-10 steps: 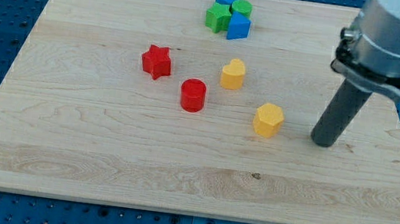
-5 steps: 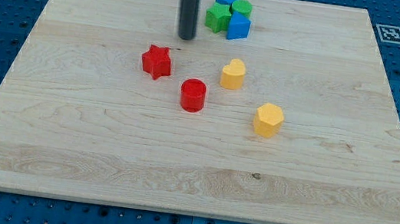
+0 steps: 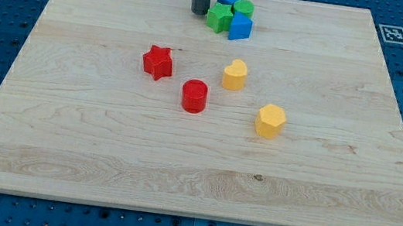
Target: Slide the green star towards the center right
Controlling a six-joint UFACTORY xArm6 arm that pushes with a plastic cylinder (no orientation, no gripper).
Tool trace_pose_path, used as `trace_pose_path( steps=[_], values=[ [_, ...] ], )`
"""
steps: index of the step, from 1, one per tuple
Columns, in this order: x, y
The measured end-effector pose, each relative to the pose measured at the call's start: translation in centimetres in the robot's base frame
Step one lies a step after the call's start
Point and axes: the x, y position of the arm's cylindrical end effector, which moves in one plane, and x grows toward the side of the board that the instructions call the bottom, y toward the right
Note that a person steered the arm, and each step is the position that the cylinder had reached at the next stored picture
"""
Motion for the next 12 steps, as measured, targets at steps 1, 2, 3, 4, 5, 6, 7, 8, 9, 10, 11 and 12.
trace_pose_path(
  steps=[1,2,3,4,5,6,7,8,9,10,11,12],
  values=[
    [0.3,2.0],
    [0.6,4.1],
    [2.4,4.7],
    [4.3,5.6],
    [4.5,7.8],
    [4.7,9.4],
    [6.1,12.1],
    [8.5,14.9],
    [11.0,17.4],
    [11.4,17.1],
    [9.6,16.7],
    [7.8,18.6]
  ],
)
